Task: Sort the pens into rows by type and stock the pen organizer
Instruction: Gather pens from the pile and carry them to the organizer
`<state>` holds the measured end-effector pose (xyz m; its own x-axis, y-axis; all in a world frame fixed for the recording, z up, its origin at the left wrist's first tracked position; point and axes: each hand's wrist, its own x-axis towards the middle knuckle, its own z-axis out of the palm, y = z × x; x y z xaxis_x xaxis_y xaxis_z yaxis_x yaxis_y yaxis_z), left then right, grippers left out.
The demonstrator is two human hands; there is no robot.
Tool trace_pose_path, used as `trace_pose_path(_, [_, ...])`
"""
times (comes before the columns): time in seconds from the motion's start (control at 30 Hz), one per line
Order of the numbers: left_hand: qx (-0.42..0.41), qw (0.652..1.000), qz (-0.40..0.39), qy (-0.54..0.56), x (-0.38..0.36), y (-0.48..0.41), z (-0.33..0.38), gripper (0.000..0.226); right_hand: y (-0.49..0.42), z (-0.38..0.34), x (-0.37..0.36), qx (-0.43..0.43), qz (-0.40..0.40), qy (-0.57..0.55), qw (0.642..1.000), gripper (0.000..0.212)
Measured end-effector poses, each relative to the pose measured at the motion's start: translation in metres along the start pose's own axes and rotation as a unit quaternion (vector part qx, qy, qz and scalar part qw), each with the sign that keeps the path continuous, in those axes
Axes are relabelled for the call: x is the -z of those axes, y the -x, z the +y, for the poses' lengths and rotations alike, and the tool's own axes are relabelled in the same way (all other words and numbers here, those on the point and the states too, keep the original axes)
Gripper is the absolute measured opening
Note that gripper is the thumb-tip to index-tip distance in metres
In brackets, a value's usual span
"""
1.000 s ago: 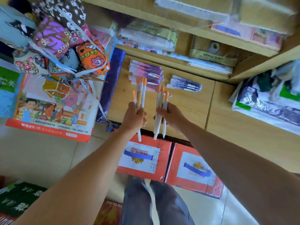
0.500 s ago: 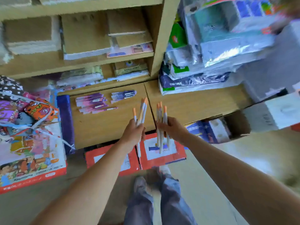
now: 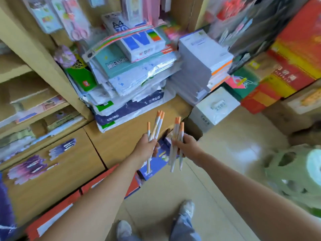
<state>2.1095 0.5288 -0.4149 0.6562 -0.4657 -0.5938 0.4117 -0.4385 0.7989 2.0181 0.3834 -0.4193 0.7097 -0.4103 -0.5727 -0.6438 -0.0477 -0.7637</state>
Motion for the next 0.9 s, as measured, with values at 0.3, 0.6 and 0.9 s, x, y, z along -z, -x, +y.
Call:
trace_pose_path(0.3, [-0.020,0.998,-0.050,-0.027,-0.169,-0.063,0.096,0.003,-0.038,0.008,0.192,0.010,0.064,-0.023,0.998,0.017])
trace_pose_path(0.6, [-0.055,0.992,-0.075,-0.083,-0.269,-0.176,0.201,0.008,-0.133,-0.024,0.330,0.024,0.097,-0.070,0.992,0.018])
trace_pose_path(0.9, [-0.057,0.990,-0.065,-0.108,-0.377,-0.278,0.289,0.013,-0.227,-0.034,0.471,0.033,0.101,-0.067,0.992,0.017])
